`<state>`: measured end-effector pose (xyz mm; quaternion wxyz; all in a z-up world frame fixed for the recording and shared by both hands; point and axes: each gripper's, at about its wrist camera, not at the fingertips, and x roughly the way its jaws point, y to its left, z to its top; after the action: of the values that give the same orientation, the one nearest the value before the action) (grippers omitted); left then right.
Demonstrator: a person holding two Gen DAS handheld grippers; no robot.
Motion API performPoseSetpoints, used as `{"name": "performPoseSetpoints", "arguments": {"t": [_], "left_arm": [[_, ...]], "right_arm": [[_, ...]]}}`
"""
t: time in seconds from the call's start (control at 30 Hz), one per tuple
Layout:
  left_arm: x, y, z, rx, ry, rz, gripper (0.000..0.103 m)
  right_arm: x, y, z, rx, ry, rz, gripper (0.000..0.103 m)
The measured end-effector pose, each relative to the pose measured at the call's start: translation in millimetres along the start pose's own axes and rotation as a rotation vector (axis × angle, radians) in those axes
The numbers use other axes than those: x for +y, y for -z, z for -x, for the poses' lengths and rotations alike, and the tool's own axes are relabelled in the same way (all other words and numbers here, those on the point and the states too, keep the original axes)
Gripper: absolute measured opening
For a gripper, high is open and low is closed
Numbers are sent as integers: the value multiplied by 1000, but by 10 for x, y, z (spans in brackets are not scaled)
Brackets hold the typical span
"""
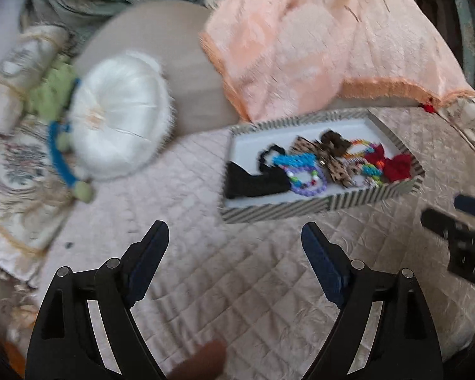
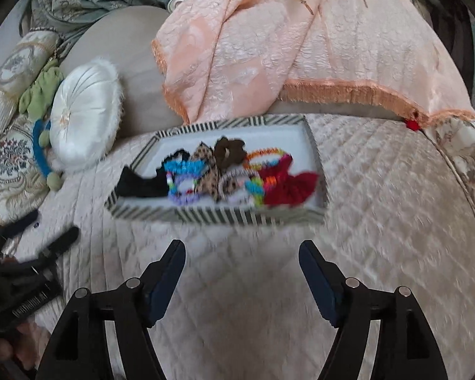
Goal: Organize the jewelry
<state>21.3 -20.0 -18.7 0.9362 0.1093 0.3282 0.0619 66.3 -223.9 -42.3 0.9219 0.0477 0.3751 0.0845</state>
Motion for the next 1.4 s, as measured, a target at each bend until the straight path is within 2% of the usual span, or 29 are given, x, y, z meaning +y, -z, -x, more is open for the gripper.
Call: {"name": "performPoseSetpoints", "arguments": {"t": [0.13,0.2,0.4,0.47,1.4], "left_arm": [[20,-73,167,5,-2,-1,86],[-7,-99,237,10,25,-13,86],[30,-152,263,45,192,68,87],[24,-153,266,42,213,72,87],[32,-158,102,69,211,82,87]], "right_arm": [[-47,66,155,-26,28,-17,72],[-53,86,216,-42,55,-6,72],[-29,67,220,-53,77,13,72],[-17,65,221,-51,73,14,72],[81,72,175,-48,78,43,72]]}}
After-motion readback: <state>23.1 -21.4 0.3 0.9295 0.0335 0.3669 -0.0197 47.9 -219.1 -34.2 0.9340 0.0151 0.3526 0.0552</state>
